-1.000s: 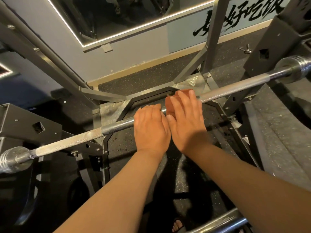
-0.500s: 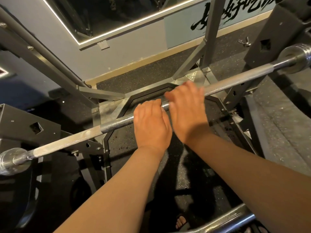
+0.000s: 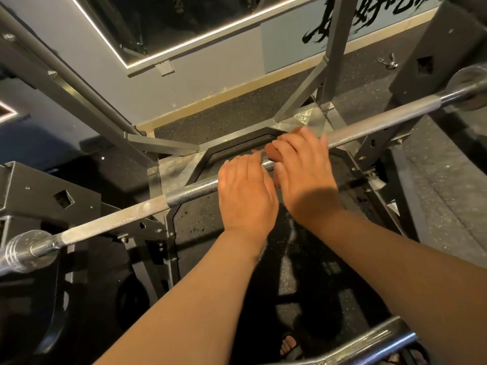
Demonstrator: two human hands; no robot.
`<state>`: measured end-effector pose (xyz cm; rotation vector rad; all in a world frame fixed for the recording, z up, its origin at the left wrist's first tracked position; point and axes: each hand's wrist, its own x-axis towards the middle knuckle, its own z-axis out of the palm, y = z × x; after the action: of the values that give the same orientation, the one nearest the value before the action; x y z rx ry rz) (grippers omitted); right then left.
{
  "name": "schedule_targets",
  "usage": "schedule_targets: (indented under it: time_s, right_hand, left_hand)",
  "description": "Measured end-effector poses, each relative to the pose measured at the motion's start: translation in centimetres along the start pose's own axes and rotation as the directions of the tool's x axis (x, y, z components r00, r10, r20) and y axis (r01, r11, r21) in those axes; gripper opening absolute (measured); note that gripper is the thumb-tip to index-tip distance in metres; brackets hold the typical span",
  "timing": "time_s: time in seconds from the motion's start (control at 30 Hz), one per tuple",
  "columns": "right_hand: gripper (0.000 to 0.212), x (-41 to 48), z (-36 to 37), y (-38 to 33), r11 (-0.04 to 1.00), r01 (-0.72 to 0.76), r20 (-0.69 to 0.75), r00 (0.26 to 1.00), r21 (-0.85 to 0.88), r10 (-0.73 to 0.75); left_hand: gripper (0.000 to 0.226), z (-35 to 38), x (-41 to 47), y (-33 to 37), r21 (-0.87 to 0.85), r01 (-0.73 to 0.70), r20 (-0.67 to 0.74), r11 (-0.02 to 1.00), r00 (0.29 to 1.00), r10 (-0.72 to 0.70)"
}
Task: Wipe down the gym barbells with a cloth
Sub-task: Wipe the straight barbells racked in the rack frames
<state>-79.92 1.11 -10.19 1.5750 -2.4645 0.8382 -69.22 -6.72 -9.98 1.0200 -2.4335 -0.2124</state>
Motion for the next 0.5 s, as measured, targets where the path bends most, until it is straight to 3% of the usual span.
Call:
schedule_targets:
  time_s: [0.1, 0.27, 0.4, 0.5]
  right_hand:
    - [0.038, 2.9, -1.9, 2.0, 0.988, 0.066, 0.149, 0.988, -0.137, -0.045]
    - [0.043, 5.2, -2.4, 1.7, 0.976, -0.089, 0.060, 0.993, -0.197, 0.103]
    - [0.046, 0.6, -1.5, 1.2, 0.996, 0.082, 0.132, 0.988, -0.026, -0.078]
    - [0.048, 1.3, -2.4, 4.1, 0.966, 0.148, 0.215, 0.971, -0.211, -0.102]
  left_hand:
    - [0.041, 0.0, -0.1, 0.0, -0.020, -0.007, -0.003, 1.000, 1.000, 0.007]
    - [0.042, -0.1, -0.1, -0.1, -0.027, -0.003, 0.015, 1.000, 1.000, 0.004]
    - [0.041, -0.1, 0.0, 0.1, -0.015, 0.015, 0.014, 1.000, 1.000, -0.015]
    - [0.039, -0.1, -0.1, 0.1, -0.023, 0.015, 0.006, 1.000, 1.000, -0.015]
